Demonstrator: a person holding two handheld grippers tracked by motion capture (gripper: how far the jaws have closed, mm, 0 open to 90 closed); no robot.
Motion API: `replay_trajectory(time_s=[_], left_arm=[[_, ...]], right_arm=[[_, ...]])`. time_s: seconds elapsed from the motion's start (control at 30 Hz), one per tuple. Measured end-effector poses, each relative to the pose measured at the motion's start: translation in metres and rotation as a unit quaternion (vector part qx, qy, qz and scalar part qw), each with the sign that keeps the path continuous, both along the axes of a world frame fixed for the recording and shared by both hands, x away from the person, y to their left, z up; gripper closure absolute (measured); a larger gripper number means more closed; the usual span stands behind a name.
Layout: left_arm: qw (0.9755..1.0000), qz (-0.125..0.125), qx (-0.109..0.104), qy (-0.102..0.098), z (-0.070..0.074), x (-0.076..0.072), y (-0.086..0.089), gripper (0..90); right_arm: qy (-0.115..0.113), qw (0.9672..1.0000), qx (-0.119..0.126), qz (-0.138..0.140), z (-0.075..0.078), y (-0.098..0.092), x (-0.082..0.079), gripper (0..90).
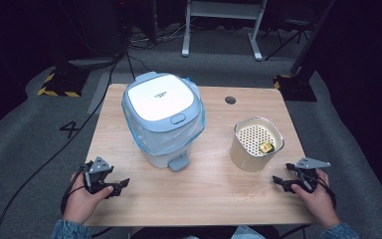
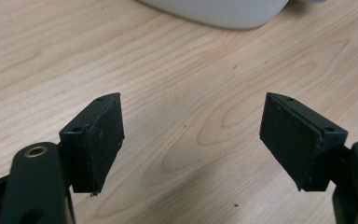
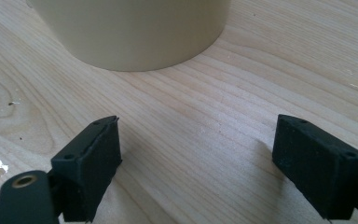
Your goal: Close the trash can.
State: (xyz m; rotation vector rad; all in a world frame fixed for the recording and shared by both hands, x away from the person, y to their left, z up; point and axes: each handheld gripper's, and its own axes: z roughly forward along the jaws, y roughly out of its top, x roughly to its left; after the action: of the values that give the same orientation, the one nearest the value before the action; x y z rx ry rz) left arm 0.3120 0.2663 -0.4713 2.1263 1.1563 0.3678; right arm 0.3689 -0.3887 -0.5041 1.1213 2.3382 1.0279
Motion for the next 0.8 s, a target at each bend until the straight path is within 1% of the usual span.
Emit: replay_trajectory(time_s=[0.07,0.1,0.13,0.17,0.2,0.27,0.37,0.4,0.43,0.47,0.5,0.53,0.57,0.63,0.73,0.8], left_arm=[[1.0000,0.003,0.006,0.004,-0.004,-0.001,-0.001,22.1],[0.9999,-0.002,0.014,0.005,-0.007,-0.001,-0.002,22.0],[0.9999,-0.002,0.014,0.005,-0.007,-0.001,-0.002,21.7],[0.9998,-0.003,0.016,0.010,-0.009,-0.002,-0.002,21.7],[0.9996,-0.007,0.023,0.014,-0.013,-0.003,-0.003,21.5],[0.9995,-0.009,0.027,0.016,-0.015,-0.003,-0.003,21.4],[0.9986,-0.015,0.047,0.016,-0.020,-0.004,-0.004,20.8],[0.9980,-0.019,0.059,0.009,-0.023,-0.004,-0.005,20.1],[0.9980,-0.019,0.059,0.009,-0.023,-0.004,-0.005,18.7],[0.9984,-0.017,0.055,0.001,-0.025,-0.004,-0.005,18.5],[0.9990,-0.015,0.043,-0.004,-0.027,-0.004,-0.005,18.5],[0.9994,-0.014,0.026,-0.015,-0.032,-0.003,-0.004,17.8],[0.9996,-0.012,0.019,-0.020,-0.034,-0.002,-0.004,15.1],[0.9995,-0.010,0.020,-0.020,-0.034,-0.001,-0.004,14.6],[0.9996,0.007,0.021,-0.020,-0.034,0.000,-0.006,14.5],[0.9995,0.016,0.020,-0.017,-0.034,0.001,-0.008,12.7]], right_arm=[[0.000,1.0000,0.000,0.000,0.000,0.000,0.000,15.3],[0.000,1.0000,0.000,0.000,0.000,0.000,0.000,15.3],[0.000,1.0000,0.000,0.000,0.000,0.000,0.000,15.3],[0.000,1.0000,0.000,0.000,0.000,0.000,0.000,15.3],[0.000,1.0000,0.000,0.000,0.000,0.000,0.000,15.3],[0.000,1.0000,0.000,0.000,0.000,0.000,0.000,15.3],[0.000,1.0000,0.000,0.000,0.000,0.000,0.000,15.3],[0.000,1.0000,0.000,0.000,0.000,0.000,0.000,15.3],[0.000,1.0000,0.000,0.000,0.000,0.000,0.000,15.3],[0.000,1.0000,0.000,0.000,0.000,0.000,0.000,15.3],[0.000,1.0000,0.000,0.000,0.000,0.000,0.000,15.3],[0.000,1.0000,0.000,0.000,0.000,0.000,0.000,15.3],[0.000,1.0000,0.000,0.000,0.000,0.000,0.000,15.3],[0.000,1.0000,0.000,0.000,0.000,0.000,0.000,15.3],[0.000,1.0000,0.000,0.000,0.000,0.000,0.000,15.3],[0.000,1.0000,0.000,0.000,0.000,0.000,0.000,15.3]])
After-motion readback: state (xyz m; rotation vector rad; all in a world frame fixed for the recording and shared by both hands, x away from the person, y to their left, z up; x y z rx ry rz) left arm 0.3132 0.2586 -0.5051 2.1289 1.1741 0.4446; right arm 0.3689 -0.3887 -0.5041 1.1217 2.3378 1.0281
